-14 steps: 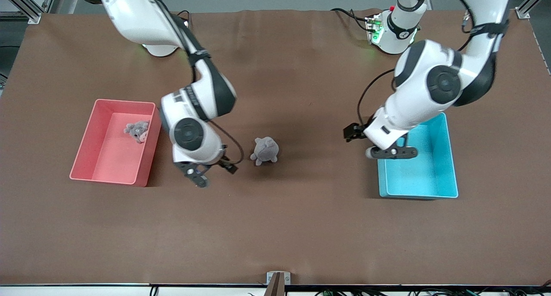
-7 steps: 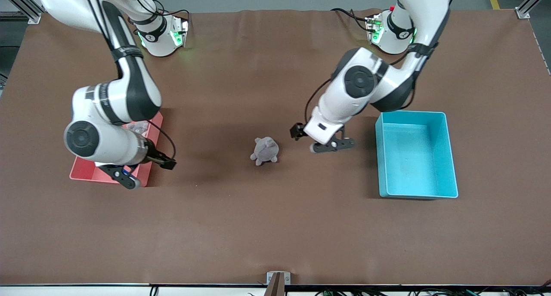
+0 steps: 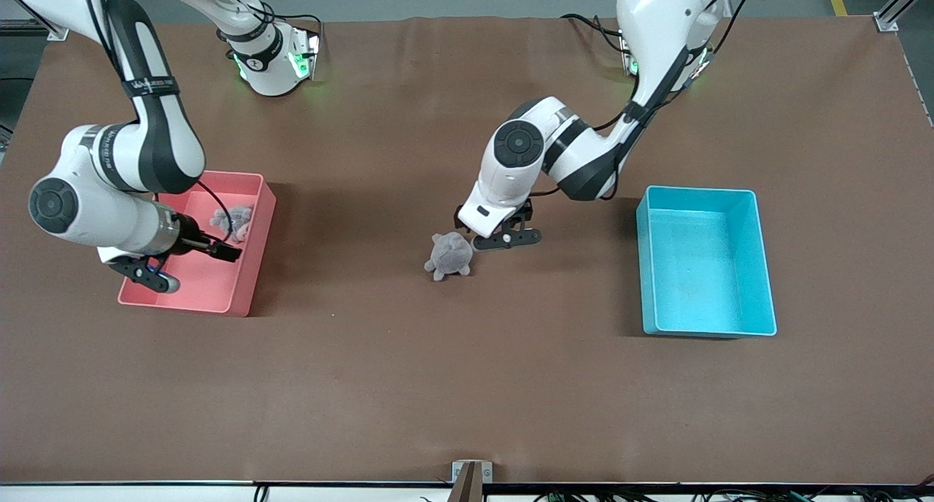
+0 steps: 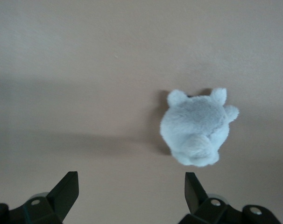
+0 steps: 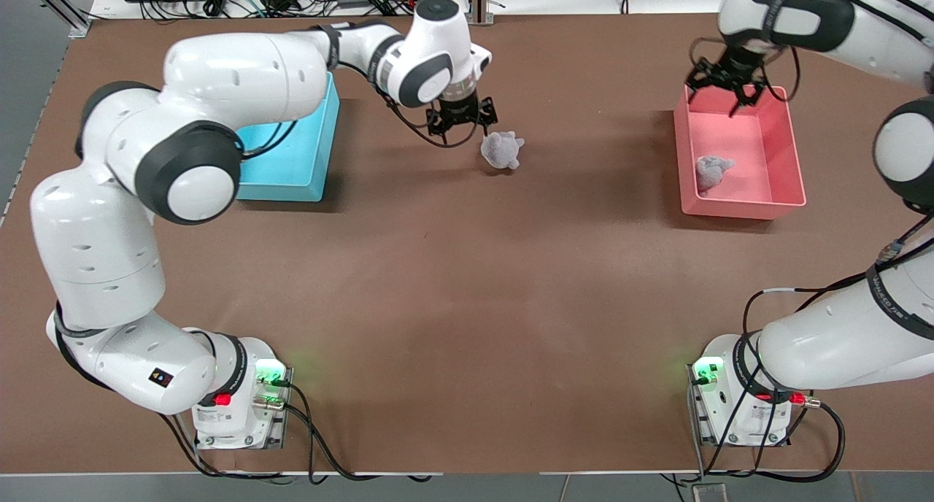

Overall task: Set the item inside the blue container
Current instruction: 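Grasp the toy with the left gripper while the right gripper returns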

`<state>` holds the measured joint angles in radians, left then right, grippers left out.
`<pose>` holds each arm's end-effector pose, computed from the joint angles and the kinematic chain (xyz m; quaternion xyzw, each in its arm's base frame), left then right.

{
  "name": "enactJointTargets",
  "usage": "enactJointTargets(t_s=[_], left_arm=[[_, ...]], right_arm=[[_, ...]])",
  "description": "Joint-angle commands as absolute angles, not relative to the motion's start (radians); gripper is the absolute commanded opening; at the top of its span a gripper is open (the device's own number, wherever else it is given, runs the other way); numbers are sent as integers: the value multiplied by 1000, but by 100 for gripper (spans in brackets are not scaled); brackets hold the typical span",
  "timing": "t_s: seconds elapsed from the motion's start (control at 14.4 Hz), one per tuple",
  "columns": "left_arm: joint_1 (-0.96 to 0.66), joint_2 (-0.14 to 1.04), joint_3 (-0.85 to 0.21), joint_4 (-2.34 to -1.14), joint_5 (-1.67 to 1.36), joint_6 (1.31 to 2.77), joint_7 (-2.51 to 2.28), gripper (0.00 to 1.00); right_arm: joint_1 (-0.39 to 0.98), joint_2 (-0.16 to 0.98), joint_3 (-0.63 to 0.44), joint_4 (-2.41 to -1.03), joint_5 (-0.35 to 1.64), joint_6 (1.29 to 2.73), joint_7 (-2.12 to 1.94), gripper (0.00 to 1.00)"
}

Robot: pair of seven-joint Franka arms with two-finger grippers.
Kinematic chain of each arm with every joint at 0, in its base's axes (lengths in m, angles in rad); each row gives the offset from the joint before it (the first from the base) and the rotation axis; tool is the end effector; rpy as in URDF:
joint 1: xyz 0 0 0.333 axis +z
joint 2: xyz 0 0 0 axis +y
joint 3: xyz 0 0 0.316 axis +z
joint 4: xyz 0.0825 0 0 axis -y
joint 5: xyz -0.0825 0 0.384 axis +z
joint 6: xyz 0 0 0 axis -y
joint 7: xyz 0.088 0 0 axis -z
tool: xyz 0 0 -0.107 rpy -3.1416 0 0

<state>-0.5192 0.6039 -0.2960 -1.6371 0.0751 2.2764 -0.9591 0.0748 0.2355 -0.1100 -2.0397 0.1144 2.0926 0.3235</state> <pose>0.4950 -0.4843 0.2833 0.9952 0.0756 -0.0215 0.0577 0.5672 -0.0131 0.3149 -0.9731 0.2095 0.0939 0.0206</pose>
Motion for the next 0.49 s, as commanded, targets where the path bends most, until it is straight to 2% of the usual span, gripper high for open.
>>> enactJointTargets(t_s=[0.0, 0.28, 0.42], left_arm=[[-551, 669, -287, -1574, 107, 2328, -1038, 100], [-557, 690, -287, -1560, 106, 2417, -1091, 100], [-557, 699, -287, -1555, 106, 2460, -1114, 100]], right_arm=[[-29, 169, -86, -2158, 135, 2140, 203, 100], [-77, 169, -87, -2235, 256, 2152, 143, 100], [-78, 169, -87, -2285, 265, 2209, 143, 100]])
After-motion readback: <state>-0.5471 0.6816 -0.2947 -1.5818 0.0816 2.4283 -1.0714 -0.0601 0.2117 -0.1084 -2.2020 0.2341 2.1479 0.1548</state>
